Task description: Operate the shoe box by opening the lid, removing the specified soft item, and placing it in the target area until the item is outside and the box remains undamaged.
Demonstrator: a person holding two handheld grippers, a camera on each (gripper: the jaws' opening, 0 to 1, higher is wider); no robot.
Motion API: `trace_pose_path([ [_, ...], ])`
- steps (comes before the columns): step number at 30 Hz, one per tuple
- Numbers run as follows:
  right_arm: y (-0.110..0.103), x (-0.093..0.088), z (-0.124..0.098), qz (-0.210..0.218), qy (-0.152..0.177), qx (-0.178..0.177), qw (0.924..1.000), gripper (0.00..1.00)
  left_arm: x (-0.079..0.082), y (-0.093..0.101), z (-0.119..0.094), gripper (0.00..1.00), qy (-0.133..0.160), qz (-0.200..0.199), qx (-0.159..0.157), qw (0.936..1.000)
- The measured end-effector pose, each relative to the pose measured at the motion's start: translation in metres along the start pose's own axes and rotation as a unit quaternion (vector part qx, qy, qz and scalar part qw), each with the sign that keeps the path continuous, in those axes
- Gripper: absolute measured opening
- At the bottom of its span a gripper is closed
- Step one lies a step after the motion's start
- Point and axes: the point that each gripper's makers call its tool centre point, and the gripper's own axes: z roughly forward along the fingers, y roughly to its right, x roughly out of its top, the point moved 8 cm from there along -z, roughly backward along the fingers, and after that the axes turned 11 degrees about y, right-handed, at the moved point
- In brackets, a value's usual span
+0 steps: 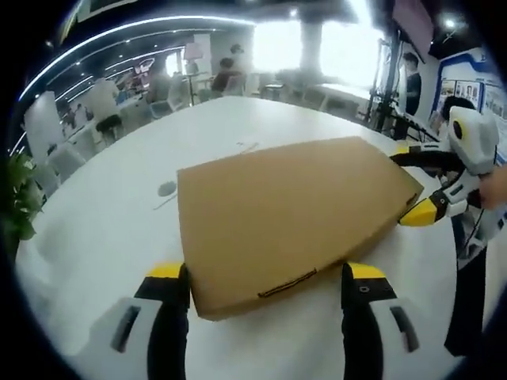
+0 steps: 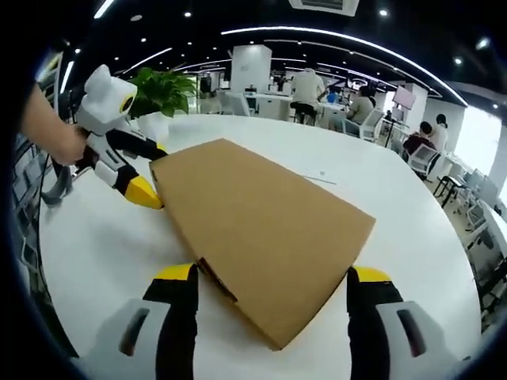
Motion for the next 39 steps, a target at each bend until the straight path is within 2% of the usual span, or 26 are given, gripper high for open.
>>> trace_pose_path([
  [15, 0.003, 0.001, 0.002, 0.000, -0.003, 0.002, 1.0000, 0.78, -0.003, 0.000, 0.000, 0.79, 0.013, -0.015, 0.009, 0.9998],
  [21, 0.008, 0.002, 0.002, 0.004, -0.003, 0.017, 0.9998, 0.77, -0.004, 0.004, -0.002, 0.78, 0.004, -0.026, 0.020, 0.9994],
  [31, 0.009, 0.003, 0.003, -0.001, -0.007, 0.029, 0.9995, 0.77, -0.009, 0.008, -0.005, 0.78, 0.017, -0.041, 0.034, 0.9985],
  [39, 0.010, 0.002, 0.003, -0.005, -0.005, 0.034, 0.9994, 0.77, -0.011, 0.012, -0.008, 0.77, 0.016, -0.052, 0.043, 0.9976],
])
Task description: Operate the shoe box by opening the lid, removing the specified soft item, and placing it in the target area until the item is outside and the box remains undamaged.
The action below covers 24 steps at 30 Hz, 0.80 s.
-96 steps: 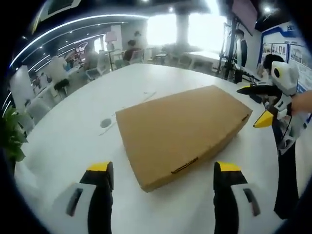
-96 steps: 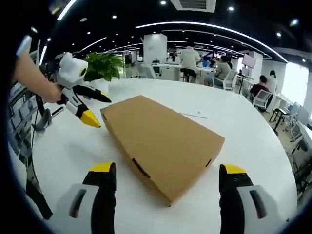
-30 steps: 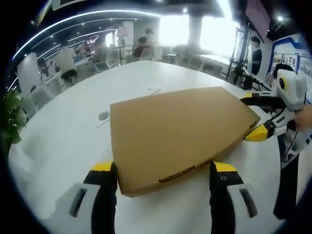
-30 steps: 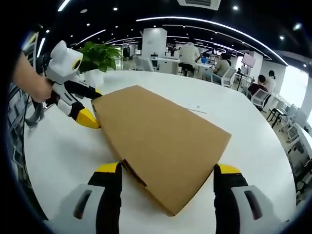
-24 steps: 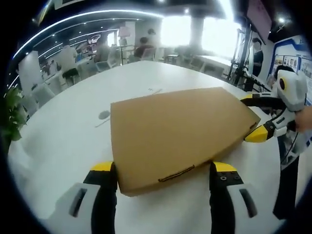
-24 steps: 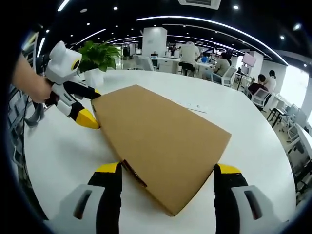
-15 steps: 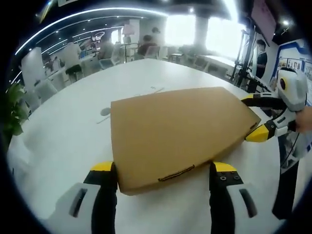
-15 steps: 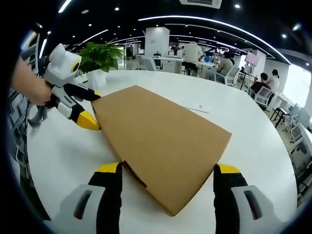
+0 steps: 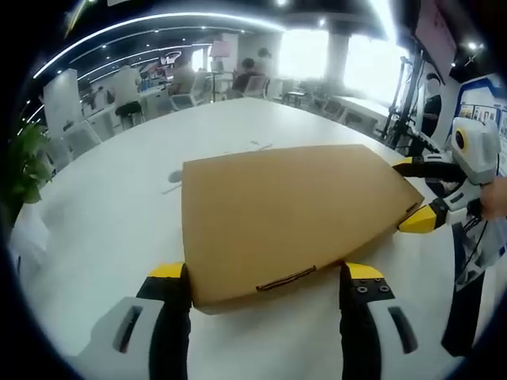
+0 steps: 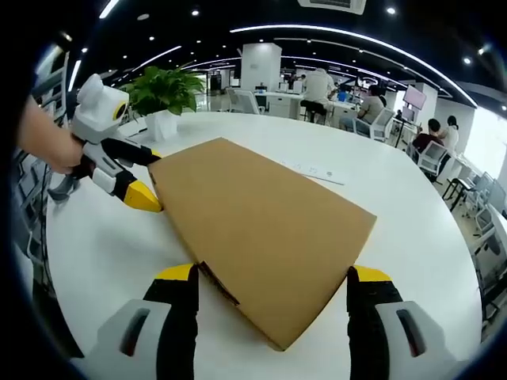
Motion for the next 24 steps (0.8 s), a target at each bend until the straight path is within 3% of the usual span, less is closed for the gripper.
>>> trace_pose_path([
  [6, 0.002, 0.001, 0.001, -0.004, -0.007, 0.011, 0.9999, 0.77, 0.000, 0.002, -0.003, 0.77, -0.014, -0.011, 0.010, 0.9998],
  [24, -0.002, 0.002, -0.001, -0.019, -0.021, 0.034, 0.9990, 0.79, -0.015, 0.015, -0.024, 0.75, 0.010, -0.047, 0.042, 0.9980],
])
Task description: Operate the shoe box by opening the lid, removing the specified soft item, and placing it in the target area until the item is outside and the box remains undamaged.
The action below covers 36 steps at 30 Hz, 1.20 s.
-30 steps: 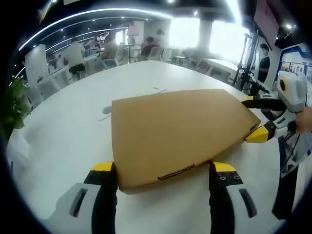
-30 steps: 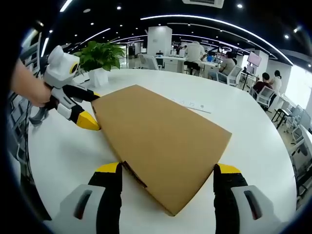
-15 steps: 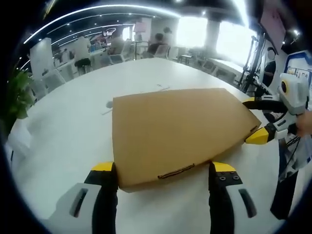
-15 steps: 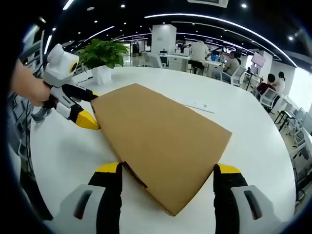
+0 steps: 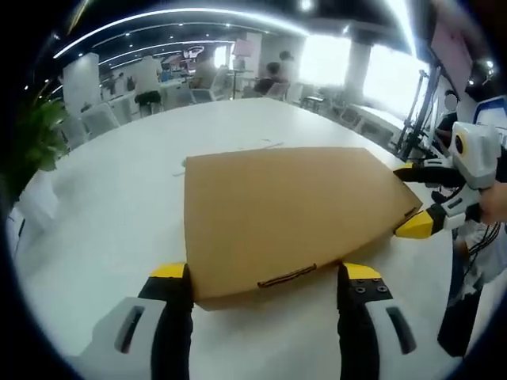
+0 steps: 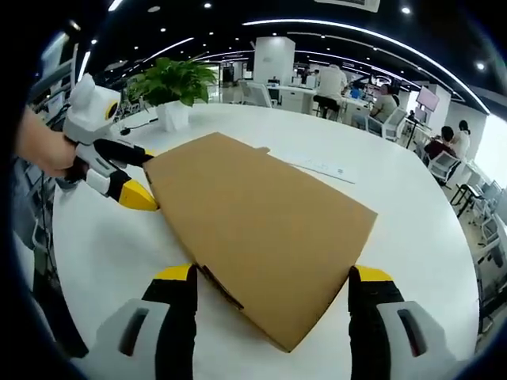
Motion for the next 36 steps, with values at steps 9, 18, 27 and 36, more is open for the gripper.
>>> trace_pose_path([
  [9, -0.001, 0.000, -0.001, -0.004, -0.001, 0.007, 1.0000, 0.79, -0.006, 0.001, -0.004, 0.74, 0.015, -0.010, 0.006, 0.9998],
  [18, 0.000, -0.001, -0.002, -0.006, 0.009, 0.014, 0.9998, 0.78, -0.009, 0.003, -0.006, 0.75, 0.025, -0.016, 0.015, 0.9995],
  [27, -0.001, -0.003, -0.002, -0.010, 0.016, 0.019, 0.9996, 0.79, -0.011, 0.005, -0.009, 0.74, 0.026, -0.023, 0.022, 0.9992],
  [36, -0.002, -0.004, -0.002, -0.015, 0.019, 0.026, 0.9994, 0.78, -0.014, 0.009, -0.014, 0.74, 0.021, -0.032, 0.032, 0.9987],
])
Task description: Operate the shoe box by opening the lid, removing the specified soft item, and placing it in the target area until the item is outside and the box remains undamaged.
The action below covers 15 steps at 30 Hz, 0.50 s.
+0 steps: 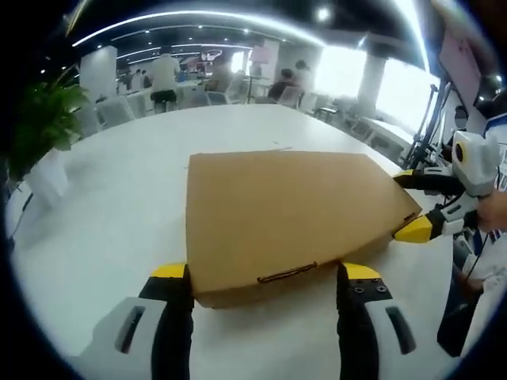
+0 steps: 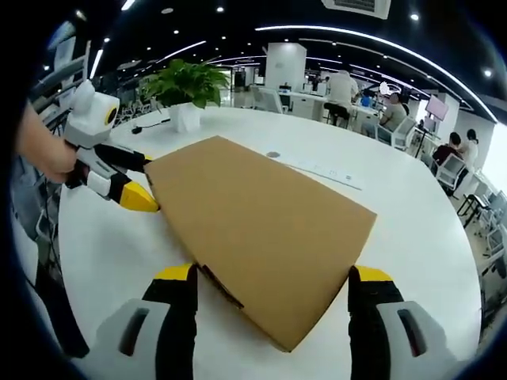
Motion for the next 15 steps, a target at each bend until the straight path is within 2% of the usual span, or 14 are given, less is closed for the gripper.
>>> trace_pose_path([
  [11, -0.004, 0.000, -0.003, -0.006, -0.002, 0.012, 0.9999, 0.79, -0.006, 0.002, -0.011, 0.73, -0.002, -0.007, 0.007, 0.9999],
  [15, -0.006, 0.000, -0.005, -0.007, -0.002, 0.016, 0.9998, 0.79, -0.010, 0.003, -0.016, 0.72, 0.011, -0.014, 0.007, 0.9998],
])
